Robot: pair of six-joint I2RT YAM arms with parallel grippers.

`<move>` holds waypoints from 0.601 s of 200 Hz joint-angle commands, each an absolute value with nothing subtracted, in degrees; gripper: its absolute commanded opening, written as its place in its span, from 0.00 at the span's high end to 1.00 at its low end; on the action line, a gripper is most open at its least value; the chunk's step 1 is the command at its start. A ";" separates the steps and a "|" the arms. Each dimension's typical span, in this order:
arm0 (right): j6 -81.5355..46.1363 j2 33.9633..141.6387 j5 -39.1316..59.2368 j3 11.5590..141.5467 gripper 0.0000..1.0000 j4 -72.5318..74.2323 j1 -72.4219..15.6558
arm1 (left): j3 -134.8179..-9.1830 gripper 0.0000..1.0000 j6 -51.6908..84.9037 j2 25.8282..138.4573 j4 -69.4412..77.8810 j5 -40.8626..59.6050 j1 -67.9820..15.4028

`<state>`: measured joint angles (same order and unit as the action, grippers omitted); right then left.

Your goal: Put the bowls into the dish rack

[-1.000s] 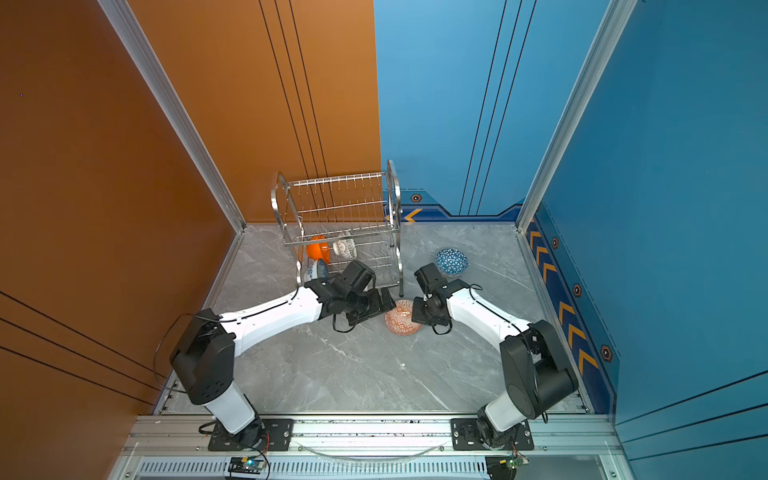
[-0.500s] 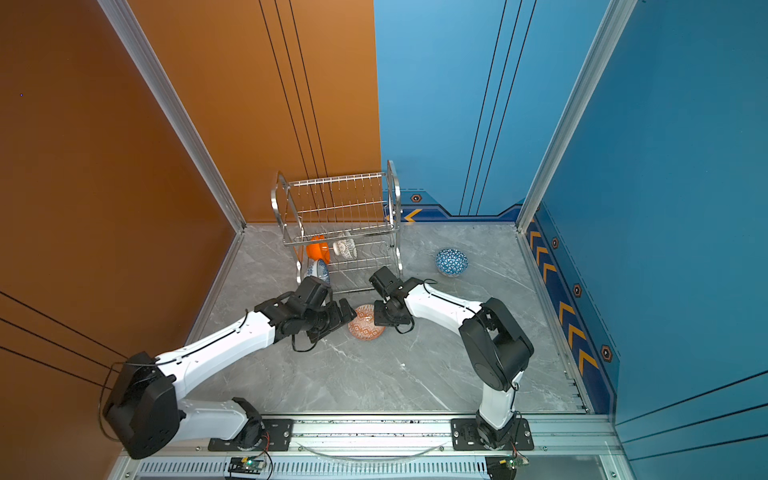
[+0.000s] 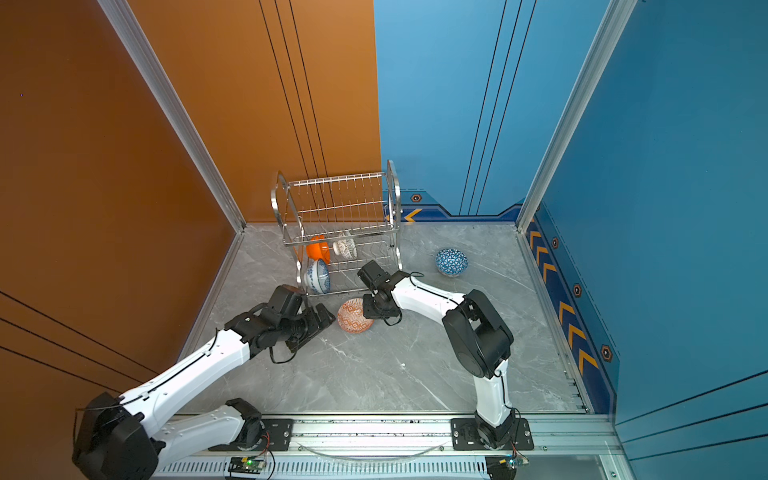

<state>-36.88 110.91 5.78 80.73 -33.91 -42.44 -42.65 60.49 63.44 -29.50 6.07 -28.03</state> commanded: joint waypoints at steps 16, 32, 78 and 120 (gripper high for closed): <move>-35.17 110.30 3.01 83.47 0.67 -37.75 -42.81 | -41.92 0.02 59.88 62.80 -31.81 7.47 -25.74; -34.56 109.45 2.22 84.19 0.61 -38.69 -43.03 | -42.13 0.02 59.59 63.27 -31.89 8.37 -25.02; -28.19 105.58 -2.86 85.26 0.46 -42.30 -46.22 | -42.00 0.02 59.48 63.11 -31.86 10.31 -21.96; -21.32 104.14 -5.94 85.79 0.33 -42.99 -50.79 | -40.47 0.02 60.08 61.06 -31.81 14.24 -16.07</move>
<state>-27.05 105.82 -2.07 84.07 -40.40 -48.60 -42.09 60.23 62.98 -30.26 10.92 -19.03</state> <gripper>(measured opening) 0.649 0.979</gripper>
